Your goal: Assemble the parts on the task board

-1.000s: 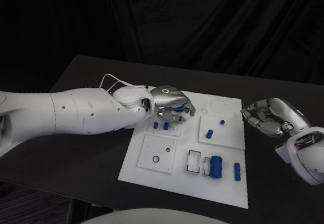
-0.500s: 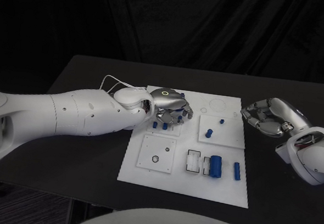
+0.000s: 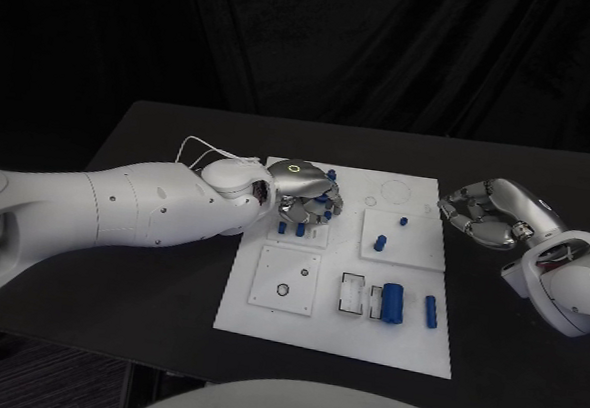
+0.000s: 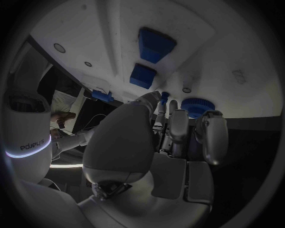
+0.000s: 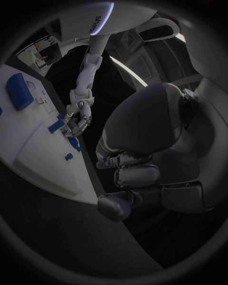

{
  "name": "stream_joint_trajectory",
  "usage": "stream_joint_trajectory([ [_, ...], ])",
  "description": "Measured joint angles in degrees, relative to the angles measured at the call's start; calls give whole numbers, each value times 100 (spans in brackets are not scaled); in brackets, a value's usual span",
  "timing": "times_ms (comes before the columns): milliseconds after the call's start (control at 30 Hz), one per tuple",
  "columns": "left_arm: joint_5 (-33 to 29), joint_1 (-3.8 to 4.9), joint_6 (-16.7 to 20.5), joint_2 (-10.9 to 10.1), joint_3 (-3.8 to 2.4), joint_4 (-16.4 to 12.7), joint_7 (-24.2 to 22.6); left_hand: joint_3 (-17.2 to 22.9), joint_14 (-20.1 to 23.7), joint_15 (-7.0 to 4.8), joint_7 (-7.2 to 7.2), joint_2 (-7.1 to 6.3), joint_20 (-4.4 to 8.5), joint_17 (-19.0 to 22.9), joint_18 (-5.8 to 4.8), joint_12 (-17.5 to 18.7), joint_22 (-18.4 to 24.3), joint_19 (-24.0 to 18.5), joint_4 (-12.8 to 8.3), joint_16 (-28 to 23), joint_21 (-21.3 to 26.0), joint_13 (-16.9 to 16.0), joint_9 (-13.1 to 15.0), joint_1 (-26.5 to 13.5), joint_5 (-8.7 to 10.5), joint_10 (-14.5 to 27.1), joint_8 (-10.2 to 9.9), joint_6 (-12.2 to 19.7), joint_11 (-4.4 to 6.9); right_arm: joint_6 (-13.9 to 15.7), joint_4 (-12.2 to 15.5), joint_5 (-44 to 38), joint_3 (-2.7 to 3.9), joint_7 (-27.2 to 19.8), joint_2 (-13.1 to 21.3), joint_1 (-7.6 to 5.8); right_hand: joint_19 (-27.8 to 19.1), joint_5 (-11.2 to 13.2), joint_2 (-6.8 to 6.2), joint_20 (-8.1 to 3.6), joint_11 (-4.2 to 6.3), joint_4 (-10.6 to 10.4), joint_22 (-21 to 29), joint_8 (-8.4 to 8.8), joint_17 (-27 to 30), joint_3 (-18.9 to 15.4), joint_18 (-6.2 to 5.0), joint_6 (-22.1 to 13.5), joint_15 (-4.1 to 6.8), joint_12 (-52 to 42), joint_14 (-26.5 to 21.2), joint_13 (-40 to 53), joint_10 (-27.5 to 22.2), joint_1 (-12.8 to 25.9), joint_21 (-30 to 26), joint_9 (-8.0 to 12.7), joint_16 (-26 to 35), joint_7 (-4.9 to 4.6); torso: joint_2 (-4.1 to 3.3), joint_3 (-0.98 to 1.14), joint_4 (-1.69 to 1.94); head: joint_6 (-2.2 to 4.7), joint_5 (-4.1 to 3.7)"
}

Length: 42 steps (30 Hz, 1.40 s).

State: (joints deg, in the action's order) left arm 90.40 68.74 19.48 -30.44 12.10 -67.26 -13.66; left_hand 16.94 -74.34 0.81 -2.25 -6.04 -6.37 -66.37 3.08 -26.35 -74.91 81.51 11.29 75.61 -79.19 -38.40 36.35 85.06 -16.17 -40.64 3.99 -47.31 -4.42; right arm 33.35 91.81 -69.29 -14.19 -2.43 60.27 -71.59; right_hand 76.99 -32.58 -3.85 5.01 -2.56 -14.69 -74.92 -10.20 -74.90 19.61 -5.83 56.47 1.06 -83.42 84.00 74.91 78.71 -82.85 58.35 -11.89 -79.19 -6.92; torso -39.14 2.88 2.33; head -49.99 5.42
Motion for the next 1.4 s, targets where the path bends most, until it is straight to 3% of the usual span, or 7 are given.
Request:
stream_joint_trajectory([
  [300,2,-9,-18,-2,1,27,26,0,2,2,-9,30,-20,23,0,-52,0,-21,0,0,0,-9,-28,-30,0,17,0,-33,-17,-37,-11,0,0,14,-9,0,0,-23,0,0,0,0,0,0,0,0,0,0,0,0,0,0,0,0,0,0,0,0,0,-3,5,0,2],
  [667,3,-35,-40,42,-8,54,21,49,24,-20,31,54,-20,32,0,-156,1,-21,-48,0,0,-36,-57,-51,1,-155,45,-195,56,-70,-19,0,0,27,-20,0,0,-23,0,0,0,0,1,0,0,0,0,0,0,0,0,0,0,0,0,1,0,0,-1,-2,3,0,-1],
  [767,2,-40,-33,50,-11,60,7,69,16,-28,-7,114,-20,27,0,-210,0,-21,-90,4,-14,-16,-65,-22,1,-271,89,-292,107,-76,-21,0,0,31,-25,0,0,-23,0,0,0,0,1,0,0,0,0,0,0,0,0,0,0,0,0,1,0,0,-1,-2,3,0,-1],
  [900,1,-48,6,54,-12,61,-18,115,-62,-208,-140,207,8,-9,1,-311,1,97,-225,71,-157,55,-63,59,-11,-641,231,-640,275,-85,-23,0,0,36,-28,0,0,-23,0,0,0,0,1,0,0,0,0,0,0,0,0,0,0,0,0,1,0,0,-1,-2,3,0,6],
  [1033,1,-61,84,38,-9,55,-37,174,-90,-277,-177,250,21,-2,0,-304,1,124,-366,71,-173,147,-61,103,-61,-925,289,-830,329,-94,-24,0,0,42,-30,0,0,-23,0,0,0,0,1,0,0,0,0,0,0,0,0,0,0,0,0,1,0,0,-1,-2,3,0,9],
  [1400,5,-65,518,-268,1,-298,-113,213,-144,-286,-197,261,60,19,0,-177,1,188,-498,93,-269,338,-79,178,-60,-1119,311,-994,217,-103,-24,0,0,47,-11,0,0,-23,0,0,0,0,-2,0,0,0,0,0,0,0,0,0,0,0,0,1,0,0,1,-1,3,0,-5],
])
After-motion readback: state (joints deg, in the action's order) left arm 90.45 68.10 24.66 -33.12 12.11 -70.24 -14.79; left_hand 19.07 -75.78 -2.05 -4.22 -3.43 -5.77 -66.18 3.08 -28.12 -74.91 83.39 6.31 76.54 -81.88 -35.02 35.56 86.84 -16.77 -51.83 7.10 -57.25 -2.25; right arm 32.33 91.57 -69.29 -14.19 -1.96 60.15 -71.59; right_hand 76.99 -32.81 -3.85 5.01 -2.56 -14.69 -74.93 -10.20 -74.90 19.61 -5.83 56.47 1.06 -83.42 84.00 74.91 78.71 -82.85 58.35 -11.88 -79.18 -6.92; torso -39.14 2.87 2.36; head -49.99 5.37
